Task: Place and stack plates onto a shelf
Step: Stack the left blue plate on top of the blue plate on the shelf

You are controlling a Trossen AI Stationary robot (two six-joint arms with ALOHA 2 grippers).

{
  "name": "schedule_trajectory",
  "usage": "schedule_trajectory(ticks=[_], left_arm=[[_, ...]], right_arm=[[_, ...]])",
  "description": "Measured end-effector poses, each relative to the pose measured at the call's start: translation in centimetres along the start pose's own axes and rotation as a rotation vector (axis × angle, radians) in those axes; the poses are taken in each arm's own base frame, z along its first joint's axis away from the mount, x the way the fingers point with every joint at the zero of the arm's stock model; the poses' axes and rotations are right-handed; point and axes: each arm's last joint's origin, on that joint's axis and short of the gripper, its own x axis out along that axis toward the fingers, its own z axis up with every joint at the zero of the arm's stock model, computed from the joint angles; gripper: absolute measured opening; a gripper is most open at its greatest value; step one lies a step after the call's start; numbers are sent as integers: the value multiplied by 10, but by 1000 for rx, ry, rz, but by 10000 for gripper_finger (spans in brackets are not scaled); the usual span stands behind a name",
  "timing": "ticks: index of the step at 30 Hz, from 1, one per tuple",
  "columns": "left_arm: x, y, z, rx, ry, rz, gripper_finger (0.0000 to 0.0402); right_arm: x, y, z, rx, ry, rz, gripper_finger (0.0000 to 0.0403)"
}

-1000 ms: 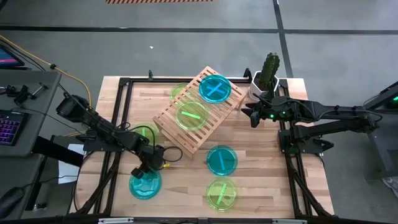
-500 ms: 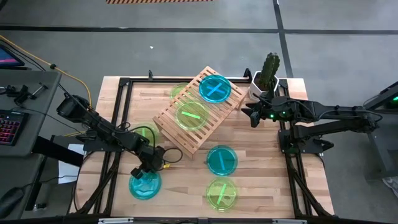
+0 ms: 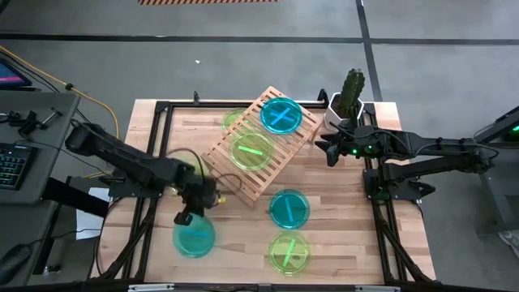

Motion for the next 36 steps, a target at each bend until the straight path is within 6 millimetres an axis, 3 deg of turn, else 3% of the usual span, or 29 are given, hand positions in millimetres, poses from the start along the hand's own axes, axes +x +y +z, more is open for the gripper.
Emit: schedule_trajectory(ticks=[6, 11, 15, 19, 24, 29, 33, 36], left_arm=[[-104, -16, 40, -4, -197, 28, 0], [-192, -17, 74, -82, -493, 154, 0], [-249, 6, 110, -165, -731, 421, 0], [-289, 51, 141, -245, -865, 600, 0], [-297, 132, 161, -374, -822, 781, 0], [-265, 208, 160, -590, -730, 712, 0], [-235, 248, 156, -717, -639, 663, 0], [-221, 265, 155, -780, -615, 637, 0]], right_arm=[[0, 1, 0, -14, 15, 22, 177], [0, 1, 0, -26, 19, 31, 177], [0, 2, 1, -21, 7, 39, 177], [0, 3, 2, -15, -8, 50, 177], [0, 3, 2, -13, -11, 53, 177], [0, 3, 3, -11, -18, 57, 177], [0, 3, 4, -9, -29, 46, 177], [0, 3, 4, -8, -34, 41, 177]])
